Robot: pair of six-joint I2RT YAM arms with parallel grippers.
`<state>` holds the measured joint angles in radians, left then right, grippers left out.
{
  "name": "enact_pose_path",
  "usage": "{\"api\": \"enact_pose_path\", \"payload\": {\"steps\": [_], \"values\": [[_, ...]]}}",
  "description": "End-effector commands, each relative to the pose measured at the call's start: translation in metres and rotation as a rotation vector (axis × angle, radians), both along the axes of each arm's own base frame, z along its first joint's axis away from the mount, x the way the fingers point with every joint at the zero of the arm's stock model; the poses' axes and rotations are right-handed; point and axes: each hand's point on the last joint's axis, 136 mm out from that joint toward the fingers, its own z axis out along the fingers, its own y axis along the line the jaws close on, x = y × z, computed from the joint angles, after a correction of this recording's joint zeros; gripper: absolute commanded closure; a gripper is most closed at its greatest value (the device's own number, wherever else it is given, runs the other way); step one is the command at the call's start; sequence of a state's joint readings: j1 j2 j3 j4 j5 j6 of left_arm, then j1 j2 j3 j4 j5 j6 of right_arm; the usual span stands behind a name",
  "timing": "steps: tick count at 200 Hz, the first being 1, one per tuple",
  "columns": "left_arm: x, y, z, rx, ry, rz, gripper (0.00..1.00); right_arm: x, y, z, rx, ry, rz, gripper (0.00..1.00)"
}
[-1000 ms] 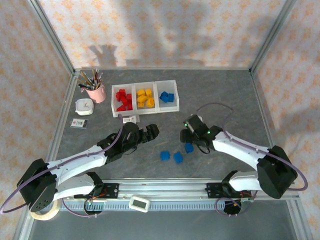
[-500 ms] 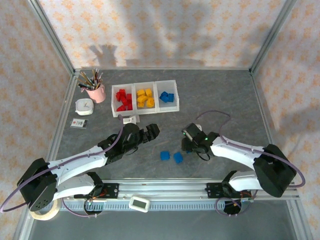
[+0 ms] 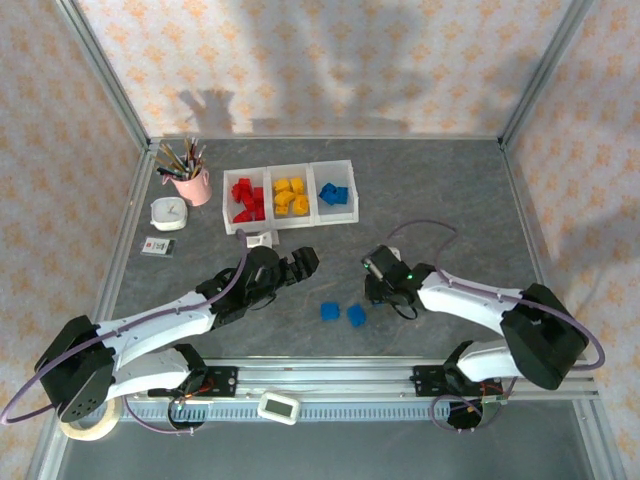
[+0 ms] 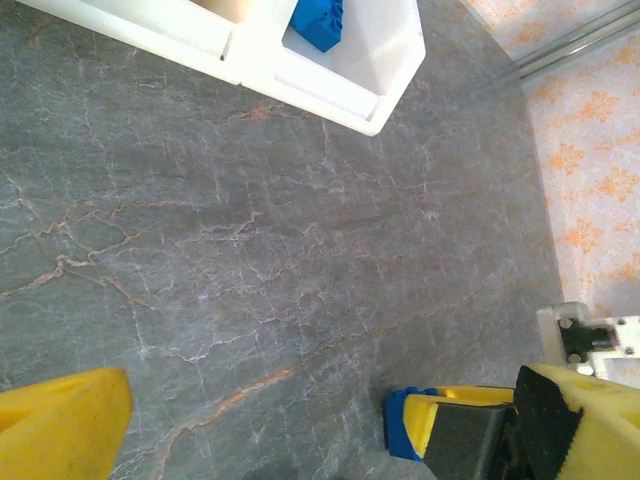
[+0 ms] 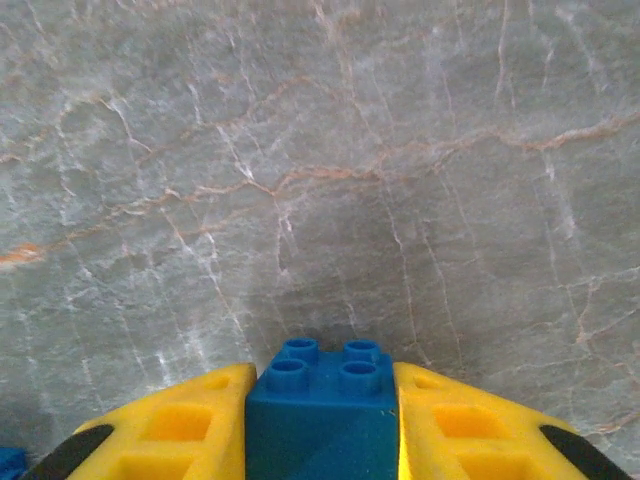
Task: Sort the legos into containers by color
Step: Pick up the lego from the bottom-center of the table, then place the lego in the container.
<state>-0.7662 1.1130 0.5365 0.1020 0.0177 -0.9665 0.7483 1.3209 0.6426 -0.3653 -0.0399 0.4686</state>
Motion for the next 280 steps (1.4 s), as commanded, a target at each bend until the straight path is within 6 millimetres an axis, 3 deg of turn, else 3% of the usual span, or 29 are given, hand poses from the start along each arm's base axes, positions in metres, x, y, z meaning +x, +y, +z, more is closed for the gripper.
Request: {"api": "enact_pose_path", "payload": {"steps": [1,47,97,147,167,194,215,237,280], "values": [[0.008,-0.004,0.018,0.011,-0.052,-0.003,0.01,0.023,0.01,0.043,0.025,-0.122,0.003,0.67],[0.023,0.011,0.039,0.072,-0.09,0.028,0.01,0.077,0.032,0.094,0.054,-0.256,0.003,0.67],[0.046,0.035,0.056,0.07,-0.124,0.08,0.01,0.167,0.061,0.126,0.072,-0.37,-0.024,0.67],[0.059,0.048,0.055,0.095,-0.122,0.104,0.01,0.245,0.086,0.111,0.018,-0.371,-0.013,0.67],[0.063,0.05,0.051,0.095,-0.111,0.105,0.01,0.269,0.092,0.097,-0.009,-0.354,-0.016,0.67],[0.067,0.051,0.048,0.099,-0.105,0.102,0.01,0.286,0.103,0.089,-0.016,-0.345,0.006,0.58],[0.07,0.052,0.047,0.101,-0.099,0.103,0.01,0.291,0.103,0.099,-0.015,-0.367,-0.002,0.51],[0.071,0.053,0.048,0.102,-0.1,0.104,0.01,0.287,0.1,0.112,-0.017,-0.391,-0.001,0.45],[0.071,0.049,0.049,0.085,-0.1,0.09,0.01,0.266,0.092,0.134,0.021,-0.408,0.012,0.44]]}}
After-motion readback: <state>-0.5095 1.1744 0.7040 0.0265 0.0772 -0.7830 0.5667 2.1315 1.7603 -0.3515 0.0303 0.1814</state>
